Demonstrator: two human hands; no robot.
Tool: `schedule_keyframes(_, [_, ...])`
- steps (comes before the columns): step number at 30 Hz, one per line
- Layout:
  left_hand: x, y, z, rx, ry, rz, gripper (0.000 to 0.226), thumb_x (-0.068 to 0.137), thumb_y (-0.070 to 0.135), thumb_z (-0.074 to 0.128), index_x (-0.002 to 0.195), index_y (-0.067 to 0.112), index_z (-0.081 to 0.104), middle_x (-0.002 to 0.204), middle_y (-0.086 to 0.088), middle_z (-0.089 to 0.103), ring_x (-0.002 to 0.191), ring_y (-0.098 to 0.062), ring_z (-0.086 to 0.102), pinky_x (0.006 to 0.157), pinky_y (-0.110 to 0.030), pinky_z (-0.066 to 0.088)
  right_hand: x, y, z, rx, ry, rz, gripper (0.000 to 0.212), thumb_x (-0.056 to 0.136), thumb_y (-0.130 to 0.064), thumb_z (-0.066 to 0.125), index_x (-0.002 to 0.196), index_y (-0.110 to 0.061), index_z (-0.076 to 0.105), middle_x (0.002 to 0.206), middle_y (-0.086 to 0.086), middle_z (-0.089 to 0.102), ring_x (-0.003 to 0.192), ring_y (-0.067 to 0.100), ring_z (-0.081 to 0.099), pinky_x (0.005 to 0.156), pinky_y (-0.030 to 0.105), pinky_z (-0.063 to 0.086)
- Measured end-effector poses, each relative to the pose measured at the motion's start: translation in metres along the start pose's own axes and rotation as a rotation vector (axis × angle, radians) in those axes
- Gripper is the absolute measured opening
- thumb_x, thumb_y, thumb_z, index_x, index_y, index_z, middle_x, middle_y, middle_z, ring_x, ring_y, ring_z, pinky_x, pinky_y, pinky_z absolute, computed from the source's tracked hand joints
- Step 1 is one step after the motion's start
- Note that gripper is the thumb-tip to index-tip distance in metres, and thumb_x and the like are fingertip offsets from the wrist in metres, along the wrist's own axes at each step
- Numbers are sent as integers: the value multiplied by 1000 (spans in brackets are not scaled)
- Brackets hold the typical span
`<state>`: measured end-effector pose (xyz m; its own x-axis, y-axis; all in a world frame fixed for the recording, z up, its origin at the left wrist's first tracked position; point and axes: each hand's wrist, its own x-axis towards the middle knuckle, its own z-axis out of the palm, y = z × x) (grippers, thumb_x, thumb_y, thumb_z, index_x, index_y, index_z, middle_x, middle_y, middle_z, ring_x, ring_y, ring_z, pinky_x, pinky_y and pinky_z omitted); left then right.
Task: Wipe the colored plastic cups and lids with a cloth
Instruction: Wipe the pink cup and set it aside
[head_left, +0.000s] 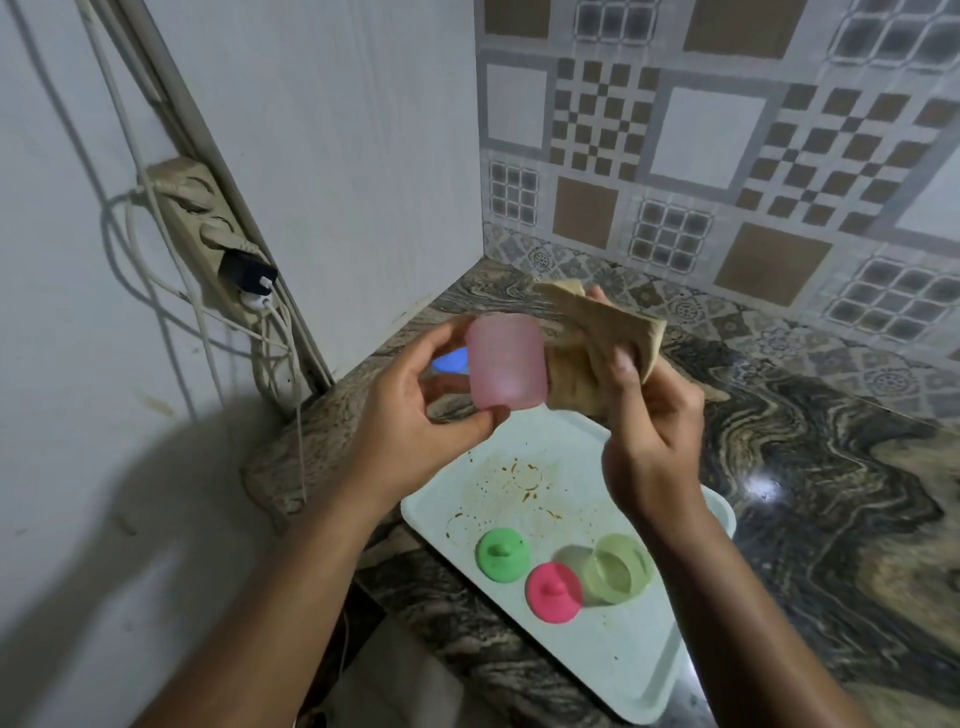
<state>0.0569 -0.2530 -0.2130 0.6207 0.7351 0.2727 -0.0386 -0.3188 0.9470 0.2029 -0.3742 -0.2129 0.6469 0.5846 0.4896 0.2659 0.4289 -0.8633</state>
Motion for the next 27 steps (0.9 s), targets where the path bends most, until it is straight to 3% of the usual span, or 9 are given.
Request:
schedule_keyframes(3, [-2, 0, 2, 22, -23, -40, 83, 70, 1, 90, 141, 26, 54, 136, 6, 63, 104, -13, 73, 89, -43, 59, 10, -4, 8, -165, -82, -56, 32, 101, -15, 45, 119, -6, 71, 136, -6, 67, 102, 6, 61, 81, 38, 49])
schedule_keyframes(5, [-4, 2, 3, -5, -9, -74, 79, 68, 7, 92, 137, 25, 58, 132, 8, 65, 103, -16, 74, 84, -51, 61, 8, -1, 10, -336, -198, -118, 34, 102, -10, 48, 129, -2, 67, 149, 3, 56, 125, 9, 61, 96, 30, 50])
schedule_keyframes(8, [-6, 4, 1, 58, 2, -36, 66, 68, 3, 90, 128, 17, 65, 117, 3, 74, 103, -15, 73, 91, -49, 59, -4, 5, 9, -446, -336, -166, 36, 103, -7, 49, 134, -1, 63, 156, 12, 46, 148, 17, 40, 119, 37, 39])
schedule_keyframes(12, [-9, 0, 1, 105, -2, -35, 70, 66, 2, 92, 129, 15, 64, 117, -1, 73, 104, -11, 72, 95, -37, 58, -15, 10, 0, -399, -376, -173, 36, 104, -7, 48, 136, 0, 62, 155, 15, 45, 150, 26, 36, 123, 37, 33])
schedule_keyframes(17, [-7, -8, 0, 15, 14, 4, 74, 64, -5, 91, 126, 26, 63, 124, 0, 70, 102, -10, 73, 81, -22, 58, -38, 15, -11, -359, -385, -185, 35, 102, -8, 48, 133, 0, 64, 149, 15, 53, 146, 29, 42, 117, 40, 41])
schedule_keyframes(21, [-1, -10, -1, -25, -32, 18, 83, 59, -14, 89, 117, 41, 62, 129, 1, 65, 101, -6, 71, 77, -34, 60, -51, 18, -20, -312, -376, -159, 35, 100, -10, 47, 125, 2, 69, 144, 11, 59, 142, 25, 48, 113, 44, 46])
schedule_keyframes(24, [-1, -13, -1, -39, -21, 23, 77, 60, 2, 87, 121, 42, 61, 133, -1, 61, 107, -5, 68, 83, -41, 59, -59, 22, -27, -286, -380, -109, 35, 100, -11, 46, 123, -4, 71, 141, 6, 64, 140, 23, 52, 109, 43, 49])
schedule_keyframes(27, [-2, -17, -7, -18, -4, 7, 80, 68, 7, 87, 133, 44, 58, 140, 9, 58, 111, -7, 68, 89, -42, 59, -67, 24, -33, -206, -322, 39, 33, 102, -14, 46, 113, -7, 77, 132, 0, 70, 134, 20, 58, 91, 44, 59])
